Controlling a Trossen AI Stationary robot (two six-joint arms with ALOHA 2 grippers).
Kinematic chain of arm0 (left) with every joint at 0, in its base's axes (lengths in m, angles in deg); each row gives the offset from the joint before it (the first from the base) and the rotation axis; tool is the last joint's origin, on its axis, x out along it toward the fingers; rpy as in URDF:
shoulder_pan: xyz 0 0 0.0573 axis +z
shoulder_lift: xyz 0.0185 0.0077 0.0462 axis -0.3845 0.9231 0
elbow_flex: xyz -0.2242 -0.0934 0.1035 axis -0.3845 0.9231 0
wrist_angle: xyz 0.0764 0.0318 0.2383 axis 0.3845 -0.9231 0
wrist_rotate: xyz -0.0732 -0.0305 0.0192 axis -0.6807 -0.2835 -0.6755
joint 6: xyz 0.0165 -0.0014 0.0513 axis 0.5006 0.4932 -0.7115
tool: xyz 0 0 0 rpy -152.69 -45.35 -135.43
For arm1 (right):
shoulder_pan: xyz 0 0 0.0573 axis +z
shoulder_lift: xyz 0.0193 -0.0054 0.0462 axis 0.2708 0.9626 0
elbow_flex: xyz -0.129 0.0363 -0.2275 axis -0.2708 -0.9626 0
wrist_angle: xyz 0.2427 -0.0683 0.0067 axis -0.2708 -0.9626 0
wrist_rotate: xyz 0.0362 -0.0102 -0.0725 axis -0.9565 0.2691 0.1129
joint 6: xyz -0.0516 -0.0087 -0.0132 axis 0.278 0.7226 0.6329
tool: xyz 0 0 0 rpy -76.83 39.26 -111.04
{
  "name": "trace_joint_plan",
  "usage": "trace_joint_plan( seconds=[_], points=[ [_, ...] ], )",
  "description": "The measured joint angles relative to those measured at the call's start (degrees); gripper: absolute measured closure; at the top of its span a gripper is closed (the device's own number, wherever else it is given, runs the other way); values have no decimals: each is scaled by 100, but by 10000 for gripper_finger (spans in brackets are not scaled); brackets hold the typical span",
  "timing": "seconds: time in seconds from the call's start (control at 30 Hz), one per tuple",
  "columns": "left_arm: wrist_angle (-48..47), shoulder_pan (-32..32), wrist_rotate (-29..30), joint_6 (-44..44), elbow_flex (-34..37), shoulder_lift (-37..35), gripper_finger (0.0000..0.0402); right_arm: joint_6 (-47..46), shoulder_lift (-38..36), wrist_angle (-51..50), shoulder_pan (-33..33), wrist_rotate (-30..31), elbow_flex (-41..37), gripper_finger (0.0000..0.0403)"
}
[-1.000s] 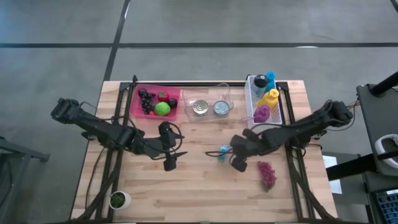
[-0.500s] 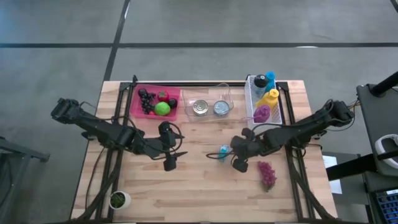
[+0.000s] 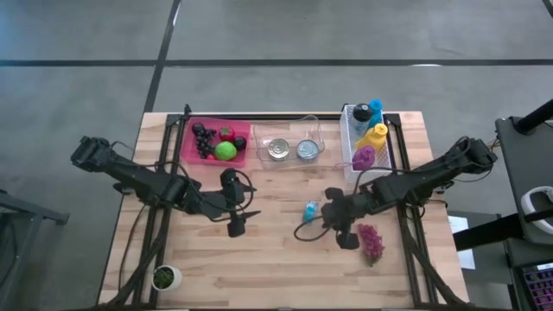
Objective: Pick & Place Food Item
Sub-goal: Put the blue tuna can into the transparent bin
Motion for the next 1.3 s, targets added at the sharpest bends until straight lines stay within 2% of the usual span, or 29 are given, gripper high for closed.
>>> trace_joint_plan(
  seconds=[0.33, 0.9, 1.07, 1.3],
  points=[
    [1, 2, -1, 0, 0, 0, 78, 0, 66, 13, 0, 20, 0, 385],
    [3, 2, 1, 0, 0, 0, 98, -45, 105, 58, 0, 32, -2, 237],
    [3, 2, -1, 0, 0, 0, 100, -31, 107, 59, -2, 31, -2, 219],
    [1, 4, -1, 0, 0, 0, 91, -26, 107, 61, -2, 31, -2, 216]
  ],
)
